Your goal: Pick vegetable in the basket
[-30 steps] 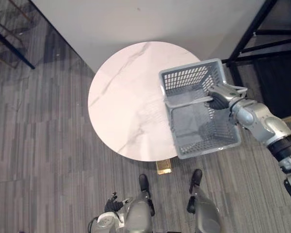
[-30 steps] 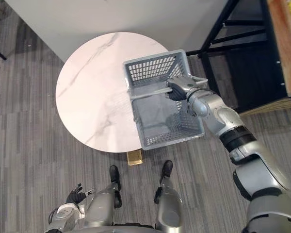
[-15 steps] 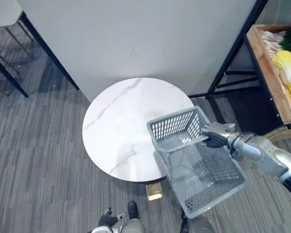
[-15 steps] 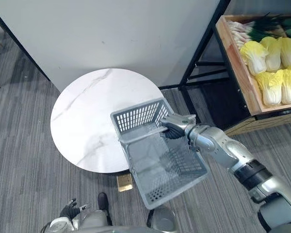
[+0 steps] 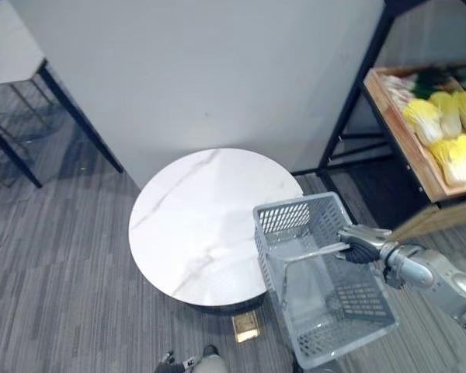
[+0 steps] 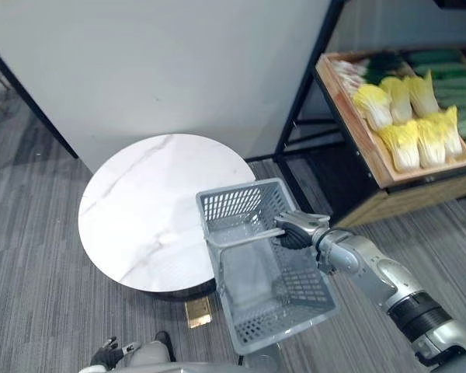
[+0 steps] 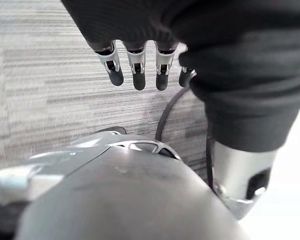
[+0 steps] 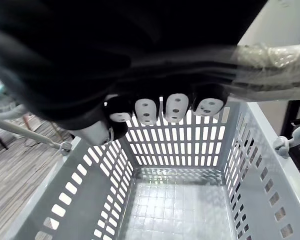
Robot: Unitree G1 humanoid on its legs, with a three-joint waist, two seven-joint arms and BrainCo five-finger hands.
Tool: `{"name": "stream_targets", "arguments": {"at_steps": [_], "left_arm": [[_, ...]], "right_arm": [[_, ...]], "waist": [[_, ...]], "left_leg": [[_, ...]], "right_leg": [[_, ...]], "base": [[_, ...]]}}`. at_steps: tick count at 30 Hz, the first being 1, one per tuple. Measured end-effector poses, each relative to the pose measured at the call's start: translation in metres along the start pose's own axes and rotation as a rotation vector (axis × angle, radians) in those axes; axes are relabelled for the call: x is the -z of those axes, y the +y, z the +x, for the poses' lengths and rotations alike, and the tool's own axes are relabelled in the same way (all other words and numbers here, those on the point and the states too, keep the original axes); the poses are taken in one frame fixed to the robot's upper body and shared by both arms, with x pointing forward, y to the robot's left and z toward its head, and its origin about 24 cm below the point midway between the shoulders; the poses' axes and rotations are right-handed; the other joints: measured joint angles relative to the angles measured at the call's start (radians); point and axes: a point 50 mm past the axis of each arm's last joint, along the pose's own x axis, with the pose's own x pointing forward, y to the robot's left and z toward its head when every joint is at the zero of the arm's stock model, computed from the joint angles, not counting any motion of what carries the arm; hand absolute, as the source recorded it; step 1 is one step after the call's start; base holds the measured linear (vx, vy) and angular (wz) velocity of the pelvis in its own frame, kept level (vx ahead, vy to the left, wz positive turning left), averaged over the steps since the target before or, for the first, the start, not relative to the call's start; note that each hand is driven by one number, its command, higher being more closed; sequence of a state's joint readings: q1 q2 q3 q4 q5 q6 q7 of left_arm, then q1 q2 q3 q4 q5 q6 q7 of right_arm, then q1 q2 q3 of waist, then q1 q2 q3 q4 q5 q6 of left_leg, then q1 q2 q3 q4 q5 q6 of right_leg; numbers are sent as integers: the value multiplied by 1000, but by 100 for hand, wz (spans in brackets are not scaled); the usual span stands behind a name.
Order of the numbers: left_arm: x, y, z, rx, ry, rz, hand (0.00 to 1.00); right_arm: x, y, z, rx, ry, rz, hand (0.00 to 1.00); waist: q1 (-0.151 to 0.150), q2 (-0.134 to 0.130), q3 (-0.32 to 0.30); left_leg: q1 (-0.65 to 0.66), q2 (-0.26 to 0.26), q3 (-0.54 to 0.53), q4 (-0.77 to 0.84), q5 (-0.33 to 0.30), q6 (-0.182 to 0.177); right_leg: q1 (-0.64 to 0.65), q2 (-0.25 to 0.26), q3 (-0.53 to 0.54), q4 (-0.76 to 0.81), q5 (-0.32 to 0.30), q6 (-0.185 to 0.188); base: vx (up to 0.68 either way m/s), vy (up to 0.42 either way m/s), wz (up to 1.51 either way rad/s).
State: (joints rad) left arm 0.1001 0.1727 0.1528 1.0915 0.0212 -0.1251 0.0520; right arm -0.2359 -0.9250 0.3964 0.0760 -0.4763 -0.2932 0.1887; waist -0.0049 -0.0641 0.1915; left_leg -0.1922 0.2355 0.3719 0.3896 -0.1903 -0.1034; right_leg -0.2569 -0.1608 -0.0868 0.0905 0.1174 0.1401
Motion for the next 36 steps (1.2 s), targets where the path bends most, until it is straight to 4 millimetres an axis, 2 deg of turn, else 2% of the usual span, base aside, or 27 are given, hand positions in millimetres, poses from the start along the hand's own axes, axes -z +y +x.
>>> {"name": "stream_targets", "arguments": {"at_steps": [2, 3, 4, 5, 6, 7, 8, 9, 11, 12, 14, 16, 18, 19, 21, 24, 25, 26, 27, 28, 30, 32, 33, 34, 36], "left_arm": [[-6, 4, 2, -5, -17, 11, 0], [-5, 4, 2, -1, -8, 22, 0], [-4, 0, 2, 8, 0, 22, 0], [0, 1, 1, 2, 9, 25, 0], [1, 6, 1, -5, 13, 42, 0], [0, 6, 1, 1, 11, 57, 0], [0, 3, 1, 23, 10, 80, 0], [0, 3, 1, 26, 9, 83, 0], [1, 3, 1, 31, 18, 81, 0], [3, 2, 1, 33, 25, 81, 0], [4, 4, 1, 26, 33, 74, 0], [4, 2, 1, 31, 45, 71, 0], [6, -1, 1, 36, 56, 67, 0], [7, -2, 1, 38, 57, 67, 0], [7, -4, 1, 43, 55, 70, 0], [11, -5, -1, 44, 65, 67, 0], [16, -5, -3, 40, 76, 55, 0], [16, -5, -4, 31, 61, 45, 0], [16, -9, -4, 40, 58, 37, 0], [16, -11, -4, 43, 57, 31, 0], [24, -16, -7, 54, 75, 19, 0], [28, -20, -10, 65, 76, 11, 0], [29, -24, -11, 74, 79, 6, 0], [29, -23, -11, 74, 78, 6, 0], [27, -17, -10, 63, 72, 15, 0]], "right_arm": [[-3, -1, 3, 5, -1, -17, 100], [-7, 3, 8, 7, -2, -4, 100], [-14, 2, 14, 5, -30, -13, 100], [-22, -2, 22, 0, -80, -35, 100], [-29, -4, 27, 4, -111, -39, 100], [-31, -6, 29, 11, -122, -41, 100], [-35, -12, 33, 32, -141, -45, 100], [-38, -15, 35, 42, -150, -45, 100], [-44, -20, 39, 64, -189, -41, 100], [-45, -20, 39, 65, -194, -40, 100], [-51, -22, 43, 69, -216, -48, 100], [-51, -21, 45, 65, -216, -48, 100], [-45, -11, 42, 37, -182, -27, 100], [-39, 1, 36, 15, -143, 5, 100], [-30, 15, 26, -6, -86, 50, 100], [-20, 19, 17, -5, -39, 68, 100], [-19, 20, 17, -8, -36, 69, 100], [-19, 22, 16, -7, -32, 72, 100], [-17, 22, 15, -8, -24, 71, 100], [-16, 22, 15, -6, -21, 72, 100], [-12, 25, 14, -15, -11, 80, 100], [-9, 27, 14, -19, 3, 83, 100], [-7, 26, 12, -23, 10, 74, 100], [-5, 27, 12, -26, 17, 76, 100], [1, 32, 10, -50, 42, 80, 100]], "waist": [[-2, -20, 9], [0, -1, 5], [12, 10, 17], [14, 10, 21], [16, 1, 24], [20, 2, 24], [26, 0, 23], [28, 0, 23], [36, -1, 14], [36, -2, 8], [39, -13, 0], [40, -14, -2], [23, 7, -12], [10, 15, -17], [3, 31, -32], [-5, 39, -32], [-4, 44, -29], [3, 40, -26], [8, 41, -25], [12, 47, -24], [29, 64, -24], [35, 82, -28], [34, 97, -30], [33, 102, -32], [32, 62, -33]], "left_leg": [[-34, -8, 28, 71, -40, 33], [-2, -4, 94, 14, -45, 67], [23, 27, 176, -7, -38, 81], [52, 47, 245, 0, -47, 94], [94, 47, 304, -4, -53, 103], [112, 49, 339, -5, -54, 105], [135, 54, 398, -11, -56, 110], [145, 56, 426, -19, -53, 110], [165, 65, 534, -62, -21, 109], [165, 65, 558, -77, -10, 109], [167, 71, 653, -105, 27, 104], [177, 78, 717, -116, 67, 95], [196, 109, 715, -113, 90, 83], [211, 137, 709, -95, 108, 81], [212, 196, 687, -27, 130, 80], [213, 258, 643, 92, 196, 84], [202, 281, 542, 167, 238, 101], [163, 276, 421, 219, 224, 88], [119, 204, 220, 236, 131, 55], [103, 162, 127, 228, 97, 48], [91, 34, -101, 111, 37, 30], [90, -18, -214, -47, 44, 26], [89, -22, -241, -144, 77, 29], [97, -22, -236, -164, 64, 30], [105, -62, -166, -201, 64, 31]], "right_leg": [[-25, -10, 41, -44, -3, 4], [7, -17, -9, -119, -59, -1], [-37, -18, -95, 12, -67, -98], [-85, -32, -187, 306, -92, -188], [-53, -72, -277, 471, -173, -231], [-41, -83, -307, 506, -204, -249], [-20, -93, -322, 562, -236, -238], [-8, -94, -321, 575, -237, -235], [44, -99, -319, 534, -241, -205], [58, -101, -320, 498, -241, -182], [95, -102, -337, 318, -220, -109], [126, -53, -340, 168, -221, -95], [166, -5, -337, 91, -210, -97], [201, 21, -342, 66, -207, -102], [230, 59, -342, 41, -206, -105], [255, 79, -296, 14, -193, -128], [272, 85, -252, 12, -191, -138], [285, 82, -217, 12, -195, -146], [282, 77, -155, 15, -195, -150], [278, 77, -125, 15, -194, -153], [257, 97, -16, 7, -192, -168], [223, 133, 68, 14, -174, -157], [197, 159, 112, 21, -167, -144], [184, 163, 133, 22, -163, -137], [160, 128, 200, -25, -125, -85]], "base": [[-228, 169, -97], [-267, 242, -152], [-208, 219, -188], [-126, 205, -188], [-83, 176, -159], [-77, 148, -146], [-92, 100, -112], [-115, 99, -135], [-119, 61, -129], [-120, -23, -117], [-99, -126, -124], [-105, -307, -125], [-62, -293, -60], [-12, -196, -7], [-37, -212, -9], [-49, -174, -51], [-47, -106, -82], [-52, -65, -118], [-42, 0, -111], [-36, 64, -129], [-45, 112, -158], [-39, 159, -162], [-38, 194, -126], [-21, 228, -101], [26, 246, -73]]}}
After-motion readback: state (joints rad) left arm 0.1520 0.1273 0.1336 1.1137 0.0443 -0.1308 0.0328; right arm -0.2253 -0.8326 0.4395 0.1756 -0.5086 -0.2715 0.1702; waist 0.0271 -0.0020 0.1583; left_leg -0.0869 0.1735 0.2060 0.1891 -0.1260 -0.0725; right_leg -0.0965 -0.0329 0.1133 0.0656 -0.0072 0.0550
